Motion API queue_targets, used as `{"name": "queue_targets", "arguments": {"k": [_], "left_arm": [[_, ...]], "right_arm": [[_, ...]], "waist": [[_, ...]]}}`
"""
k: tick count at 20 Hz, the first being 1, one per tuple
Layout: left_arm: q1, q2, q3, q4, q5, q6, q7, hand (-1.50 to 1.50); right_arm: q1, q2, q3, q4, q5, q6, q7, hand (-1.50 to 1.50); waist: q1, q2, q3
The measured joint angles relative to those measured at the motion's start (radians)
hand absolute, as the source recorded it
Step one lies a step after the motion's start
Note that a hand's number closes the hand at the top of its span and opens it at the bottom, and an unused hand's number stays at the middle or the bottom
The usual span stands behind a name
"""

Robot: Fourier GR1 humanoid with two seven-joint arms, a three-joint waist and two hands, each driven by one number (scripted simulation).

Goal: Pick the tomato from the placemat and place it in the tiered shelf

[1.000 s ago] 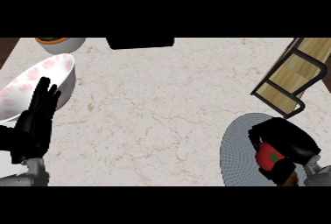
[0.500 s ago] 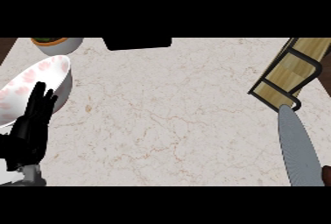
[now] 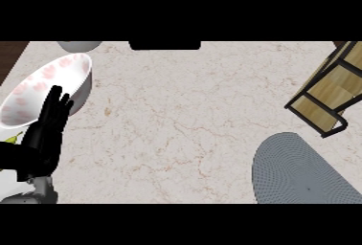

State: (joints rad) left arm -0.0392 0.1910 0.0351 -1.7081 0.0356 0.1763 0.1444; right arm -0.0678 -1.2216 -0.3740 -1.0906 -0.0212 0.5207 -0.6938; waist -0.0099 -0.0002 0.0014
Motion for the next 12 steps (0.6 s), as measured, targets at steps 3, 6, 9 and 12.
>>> {"name": "queue_targets", "arguments": {"k": [3, 6, 9, 12], "left_arm": [[-0.015, -0.002, -0.008, -0.001, -0.005, -0.004, 0.010, 0.00], [-0.042, -0.009, -0.014, 0.017, -0.011, -0.005, 0.015, 0.00], [-0.053, -0.021, -0.030, 0.017, -0.027, 0.002, 0.021, 0.00], [-0.048, -0.025, -0.025, 0.034, -0.020, -0.009, -0.008, 0.00]], "right_arm": [[-0.056, -0.036, 0.001, 0.095, -0.011, 0.011, 0.003, 1.50], [-0.130, -0.022, 0.039, 0.155, -0.003, 0.001, 0.012, 1.50], [-0.222, -0.004, 0.079, 0.220, 0.009, -0.005, 0.027, 1.50], [-0.313, 0.031, 0.117, 0.271, 0.026, -0.013, 0.041, 1.50]], "waist": [[0.019, 0.003, 0.000], [0.030, 0.006, 0.000], [0.043, 0.008, 0.000], [0.048, 0.009, 0.000]]}}
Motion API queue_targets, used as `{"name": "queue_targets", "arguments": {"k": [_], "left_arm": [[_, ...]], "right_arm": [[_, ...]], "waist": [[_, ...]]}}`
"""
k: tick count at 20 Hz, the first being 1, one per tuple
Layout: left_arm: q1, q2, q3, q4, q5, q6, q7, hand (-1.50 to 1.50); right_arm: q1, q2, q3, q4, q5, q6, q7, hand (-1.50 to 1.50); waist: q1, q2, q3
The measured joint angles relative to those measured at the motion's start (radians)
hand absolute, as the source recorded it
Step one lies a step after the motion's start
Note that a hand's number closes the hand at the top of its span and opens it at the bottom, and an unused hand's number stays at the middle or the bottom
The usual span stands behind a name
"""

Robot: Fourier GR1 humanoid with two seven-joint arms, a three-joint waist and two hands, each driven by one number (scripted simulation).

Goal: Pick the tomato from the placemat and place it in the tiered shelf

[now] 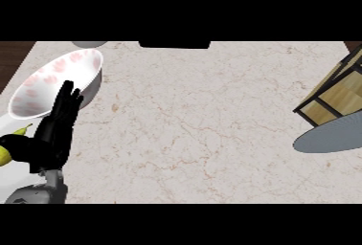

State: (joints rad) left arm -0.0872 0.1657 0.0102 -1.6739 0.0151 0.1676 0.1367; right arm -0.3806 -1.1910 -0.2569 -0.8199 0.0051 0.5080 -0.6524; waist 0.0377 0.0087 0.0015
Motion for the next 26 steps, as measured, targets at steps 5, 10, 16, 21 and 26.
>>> {"name": "queue_targets", "arguments": {"k": [5, 10, 16, 21, 26], "left_arm": [[-0.010, 0.017, 0.010, -0.018, 0.010, -0.019, 0.030, 0.00], [-0.013, 0.006, 0.012, -0.006, 0.004, -0.017, 0.016, 0.00], [-0.016, 0.004, 0.014, -0.009, -0.002, -0.019, 0.027, 0.00], [0.004, 0.011, 0.020, -0.027, 0.002, -0.031, 0.024, 0.00], [-0.009, -0.018, 0.002, -0.017, -0.018, -0.009, 0.028, 0.00]], "right_arm": [[-0.137, 0.076, 0.062, 0.105, 0.055, -0.034, -0.009, 1.50], [-0.263, 0.148, 0.096, 0.216, 0.112, -0.081, -0.036, 1.50], [-0.381, 0.208, 0.129, 0.331, 0.180, -0.127, -0.079, 1.50], [-0.456, 0.272, 0.126, 0.439, 0.200, -0.149, -0.068, -1.50], [-0.515, 0.296, 0.142, 0.513, 0.228, -0.104, -0.047, -1.50]], "waist": [[0.007, 0.002, 0.000], [0.006, 0.002, 0.000], [0.002, 0.002, -0.001], [0.009, 0.004, 0.000], [0.006, 0.006, 0.001]]}}
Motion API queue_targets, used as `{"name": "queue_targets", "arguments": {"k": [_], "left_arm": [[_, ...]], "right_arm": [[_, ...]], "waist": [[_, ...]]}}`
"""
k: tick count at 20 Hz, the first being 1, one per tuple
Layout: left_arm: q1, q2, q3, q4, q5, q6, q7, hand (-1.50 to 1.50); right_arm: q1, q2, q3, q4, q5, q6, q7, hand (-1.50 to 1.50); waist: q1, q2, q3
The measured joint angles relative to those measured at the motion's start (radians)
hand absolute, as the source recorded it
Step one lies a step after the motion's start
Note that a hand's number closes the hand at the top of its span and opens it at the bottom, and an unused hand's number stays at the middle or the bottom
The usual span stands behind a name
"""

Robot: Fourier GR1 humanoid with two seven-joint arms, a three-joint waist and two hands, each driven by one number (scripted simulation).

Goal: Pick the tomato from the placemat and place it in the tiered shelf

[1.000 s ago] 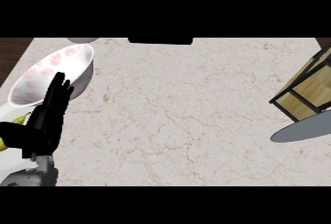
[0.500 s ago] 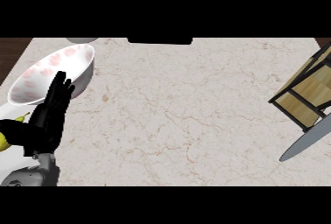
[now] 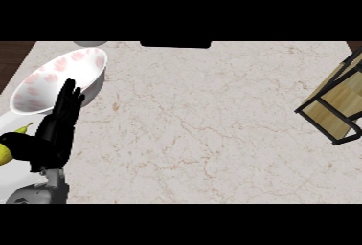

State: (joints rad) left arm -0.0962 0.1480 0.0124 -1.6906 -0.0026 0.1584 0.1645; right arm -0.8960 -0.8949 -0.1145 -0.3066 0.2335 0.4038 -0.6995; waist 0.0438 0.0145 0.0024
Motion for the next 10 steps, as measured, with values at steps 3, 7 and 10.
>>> {"name": "queue_targets", "arguments": {"k": [3, 7, 10], "left_arm": [[-0.010, 0.003, -0.002, 0.002, -0.004, -0.004, 0.010, 0.00], [-0.016, 0.013, 0.013, -0.002, 0.005, -0.011, 0.022, 0.00], [-0.016, 0.016, 0.022, 0.003, 0.008, -0.014, 0.012, 0.00]], "right_arm": [[-0.011, 0.011, 0.007, 0.031, 0.017, -0.001, -0.018, -1.50], [-0.038, 0.006, -0.001, 0.059, 0.013, 0.035, -0.006, -1.50], [-0.055, -0.011, -0.028, 0.073, -0.014, 0.073, -0.001, -1.50]], "waist": [[0.000, 0.000, 0.000], [-0.003, 0.001, 0.003], [-0.004, 0.002, 0.003]]}}
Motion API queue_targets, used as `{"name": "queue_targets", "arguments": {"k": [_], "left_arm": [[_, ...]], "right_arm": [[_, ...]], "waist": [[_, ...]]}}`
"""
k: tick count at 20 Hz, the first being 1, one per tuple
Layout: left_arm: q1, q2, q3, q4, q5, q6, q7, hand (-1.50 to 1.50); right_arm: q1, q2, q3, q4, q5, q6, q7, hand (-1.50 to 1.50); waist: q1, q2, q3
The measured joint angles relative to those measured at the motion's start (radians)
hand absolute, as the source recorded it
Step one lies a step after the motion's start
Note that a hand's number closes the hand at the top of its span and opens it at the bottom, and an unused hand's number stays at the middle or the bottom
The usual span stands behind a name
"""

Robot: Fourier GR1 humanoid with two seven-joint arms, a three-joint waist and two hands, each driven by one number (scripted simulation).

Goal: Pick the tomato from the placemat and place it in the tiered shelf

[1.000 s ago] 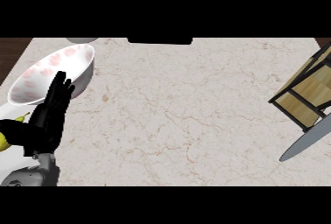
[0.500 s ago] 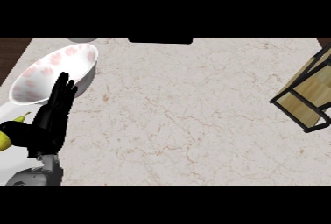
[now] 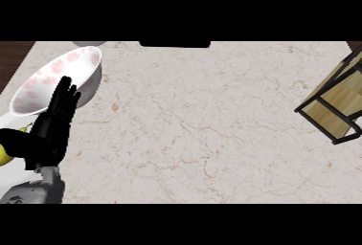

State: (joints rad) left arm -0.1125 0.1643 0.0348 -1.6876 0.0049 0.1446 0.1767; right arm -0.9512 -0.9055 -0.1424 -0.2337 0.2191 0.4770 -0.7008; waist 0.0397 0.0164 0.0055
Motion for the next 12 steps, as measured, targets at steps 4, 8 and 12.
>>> {"name": "queue_targets", "arguments": {"k": [4, 8, 12], "left_arm": [[0.009, -0.004, -0.003, 0.000, 0.001, -0.005, -0.009, 0.00], [-0.013, 0.000, 0.007, 0.012, 0.008, -0.011, -0.010, 0.00], [0.013, -0.006, -0.004, -0.011, 0.005, -0.013, -0.011, 0.00]], "right_arm": [[-0.044, -0.025, -0.056, 0.025, -0.060, 0.051, 0.051, -1.50], [-0.077, -0.076, -0.109, 0.063, -0.107, 0.077, 0.112, -1.50], [-0.078, -0.163, -0.152, 0.105, -0.141, 0.109, 0.177, -1.50]], "waist": [[0.001, -0.001, -0.001], [0.006, 0.003, -0.001], [0.014, 0.007, 0.000]]}}
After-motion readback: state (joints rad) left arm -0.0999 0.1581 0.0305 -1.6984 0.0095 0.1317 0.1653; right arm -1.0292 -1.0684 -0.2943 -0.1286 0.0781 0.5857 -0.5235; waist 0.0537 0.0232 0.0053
